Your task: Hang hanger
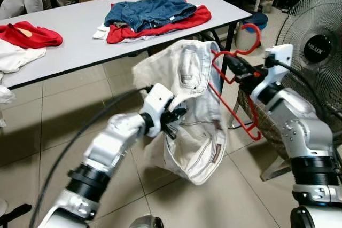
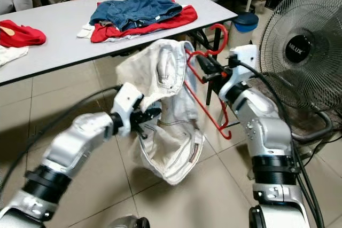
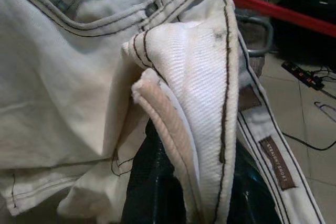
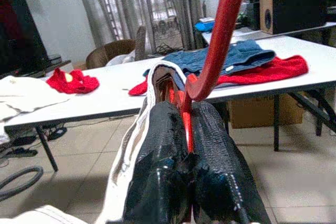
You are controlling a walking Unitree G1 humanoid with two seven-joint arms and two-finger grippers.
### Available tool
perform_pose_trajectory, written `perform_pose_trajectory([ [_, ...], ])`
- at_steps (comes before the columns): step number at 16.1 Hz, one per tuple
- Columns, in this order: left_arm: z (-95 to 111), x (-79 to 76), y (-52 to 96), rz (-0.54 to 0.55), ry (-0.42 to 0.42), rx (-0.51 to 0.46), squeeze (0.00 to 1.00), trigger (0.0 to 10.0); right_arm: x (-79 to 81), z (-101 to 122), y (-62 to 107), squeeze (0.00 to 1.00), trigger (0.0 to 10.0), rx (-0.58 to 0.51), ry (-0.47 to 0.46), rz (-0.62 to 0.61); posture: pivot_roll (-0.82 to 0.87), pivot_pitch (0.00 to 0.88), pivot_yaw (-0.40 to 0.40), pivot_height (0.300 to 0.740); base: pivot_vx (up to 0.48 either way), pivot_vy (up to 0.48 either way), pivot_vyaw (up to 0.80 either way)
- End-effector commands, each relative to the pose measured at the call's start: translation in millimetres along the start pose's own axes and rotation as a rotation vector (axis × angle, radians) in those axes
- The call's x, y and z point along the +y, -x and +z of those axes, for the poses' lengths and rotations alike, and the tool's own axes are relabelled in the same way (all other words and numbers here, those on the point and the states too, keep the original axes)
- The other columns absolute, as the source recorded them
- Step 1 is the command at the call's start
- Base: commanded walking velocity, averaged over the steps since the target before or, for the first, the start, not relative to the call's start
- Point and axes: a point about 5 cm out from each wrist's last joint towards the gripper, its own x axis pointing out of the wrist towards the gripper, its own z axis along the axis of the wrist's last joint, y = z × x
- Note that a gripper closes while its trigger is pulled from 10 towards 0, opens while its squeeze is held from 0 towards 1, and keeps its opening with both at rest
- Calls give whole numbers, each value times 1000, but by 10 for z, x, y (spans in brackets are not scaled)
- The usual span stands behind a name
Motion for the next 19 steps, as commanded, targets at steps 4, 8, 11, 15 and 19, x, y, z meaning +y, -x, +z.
perform_pose_trajectory([
  [4, -117, 106, 54, 47, -52, 4, 698, 10000, 45, 230, -39, 0, 0, -124, 30, 16, -128, 0, 62, 740, 0, 0, 0],
  [8, -58, 91, 113, -34, -7, -61, 1000, 10000, 63, 262, -27, 0, 0, -157, 12, 42, -127, 0, 61, 740, 0, 0, 0],
  [11, -85, 73, 217, -167, -21, -35, 1000, 10000, 34, 246, -5, 0, 0, -166, 4, 35, -124, 0, 65, 740, 0, 0, 0],
  [15, -142, 37, 314, -292, -76, 25, 1000, 10000, -13, 259, -7, 0, 0, -166, 11, 17, -125, 0, 69, 740, 0, 0, 0],
  [19, -70, 126, 355, -288, -116, -4, 1000, 10000, -44, 276, -15, 0, 0, -173, 10, 22, -114, 0, 63, 740, 0, 0, 0],
])
